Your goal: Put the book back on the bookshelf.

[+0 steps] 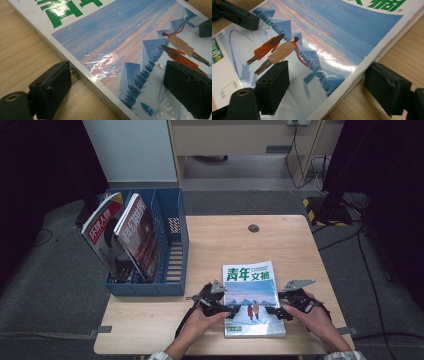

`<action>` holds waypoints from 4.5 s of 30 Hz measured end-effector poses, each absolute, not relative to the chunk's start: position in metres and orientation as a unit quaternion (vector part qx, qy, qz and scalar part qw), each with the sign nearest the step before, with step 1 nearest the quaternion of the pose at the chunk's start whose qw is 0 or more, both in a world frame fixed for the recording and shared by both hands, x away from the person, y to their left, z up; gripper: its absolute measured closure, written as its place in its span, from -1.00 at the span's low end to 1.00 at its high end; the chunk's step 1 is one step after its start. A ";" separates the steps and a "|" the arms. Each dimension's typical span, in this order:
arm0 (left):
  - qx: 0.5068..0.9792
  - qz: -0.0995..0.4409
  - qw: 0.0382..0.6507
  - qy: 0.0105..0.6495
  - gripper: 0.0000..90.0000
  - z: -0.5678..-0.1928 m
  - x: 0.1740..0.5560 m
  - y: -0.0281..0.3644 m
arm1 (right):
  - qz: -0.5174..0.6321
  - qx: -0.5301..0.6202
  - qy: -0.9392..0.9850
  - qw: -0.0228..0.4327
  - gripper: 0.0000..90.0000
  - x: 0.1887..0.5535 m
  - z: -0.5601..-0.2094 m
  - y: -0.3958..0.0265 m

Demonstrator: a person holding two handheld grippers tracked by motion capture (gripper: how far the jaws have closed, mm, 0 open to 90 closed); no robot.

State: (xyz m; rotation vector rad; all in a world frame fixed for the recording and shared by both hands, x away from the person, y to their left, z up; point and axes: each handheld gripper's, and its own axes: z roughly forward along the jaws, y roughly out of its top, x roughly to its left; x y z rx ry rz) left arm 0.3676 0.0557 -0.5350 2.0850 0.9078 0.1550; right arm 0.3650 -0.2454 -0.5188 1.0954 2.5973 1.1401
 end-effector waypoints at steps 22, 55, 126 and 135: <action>0.831 0.064 0.419 0.359 -0.86 -0.536 0.368 0.056 | 0.433 0.330 0.838 -0.021 -0.70 0.382 -0.495 -0.228; 0.830 0.067 0.418 0.364 -0.89 -0.536 0.369 0.054 | 0.418 0.354 0.829 0.111 0.70 0.402 -0.506 -0.205; 0.820 0.042 0.435 0.369 -0.89 -0.536 0.372 0.048 | 0.364 0.441 0.814 0.107 -0.29 0.400 -0.518 -0.245; 0.814 0.041 0.442 0.375 -0.79 -0.536 0.373 0.051 | 0.383 0.461 0.799 0.055 -0.08 0.397 -0.521 -0.249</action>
